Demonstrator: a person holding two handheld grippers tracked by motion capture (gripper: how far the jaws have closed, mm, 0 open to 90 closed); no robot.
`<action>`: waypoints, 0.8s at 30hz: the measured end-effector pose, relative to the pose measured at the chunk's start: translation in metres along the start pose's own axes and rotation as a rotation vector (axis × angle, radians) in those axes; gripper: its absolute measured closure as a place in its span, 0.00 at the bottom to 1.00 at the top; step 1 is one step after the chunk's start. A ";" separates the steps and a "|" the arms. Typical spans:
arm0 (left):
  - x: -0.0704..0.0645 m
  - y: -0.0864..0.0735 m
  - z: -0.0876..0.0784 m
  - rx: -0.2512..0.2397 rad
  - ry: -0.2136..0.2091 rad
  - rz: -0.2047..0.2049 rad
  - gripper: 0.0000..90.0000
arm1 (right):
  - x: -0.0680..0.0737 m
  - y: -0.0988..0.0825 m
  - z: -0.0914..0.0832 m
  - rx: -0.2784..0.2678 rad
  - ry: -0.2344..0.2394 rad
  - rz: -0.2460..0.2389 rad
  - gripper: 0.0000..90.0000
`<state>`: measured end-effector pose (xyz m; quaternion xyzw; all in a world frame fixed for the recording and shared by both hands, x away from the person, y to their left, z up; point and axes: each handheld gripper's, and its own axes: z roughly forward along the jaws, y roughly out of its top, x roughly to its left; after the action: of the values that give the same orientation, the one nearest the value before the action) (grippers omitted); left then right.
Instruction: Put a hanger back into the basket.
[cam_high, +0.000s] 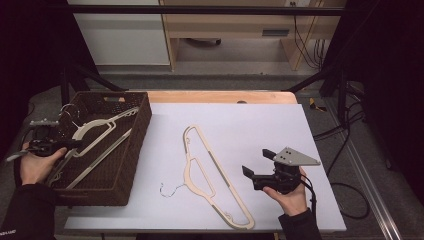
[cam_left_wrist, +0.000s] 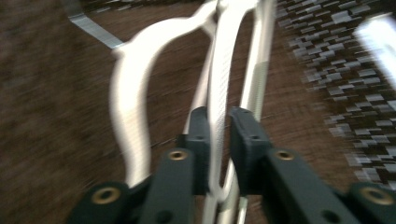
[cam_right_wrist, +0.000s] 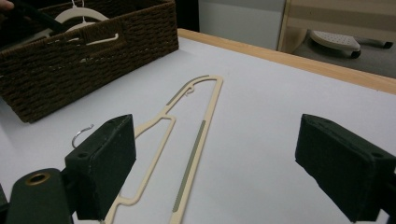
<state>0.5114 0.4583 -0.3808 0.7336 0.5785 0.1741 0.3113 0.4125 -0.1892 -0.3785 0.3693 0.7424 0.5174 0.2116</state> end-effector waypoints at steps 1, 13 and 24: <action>0.001 -0.001 -0.004 -0.014 0.016 -0.016 0.80 | 0.000 0.000 0.000 0.002 0.006 -0.003 0.14; -0.028 -0.021 -0.069 -0.352 -0.049 0.010 0.62 | 0.001 -0.001 0.002 0.006 0.000 -0.001 0.14; -0.121 -0.030 -0.078 -0.542 -0.147 0.123 0.21 | 0.008 0.002 0.002 -0.006 0.015 -0.015 0.14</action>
<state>0.4088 0.3662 -0.3293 0.6680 0.4414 0.2871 0.5259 0.4096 -0.1813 -0.3769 0.3593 0.7451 0.5208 0.2110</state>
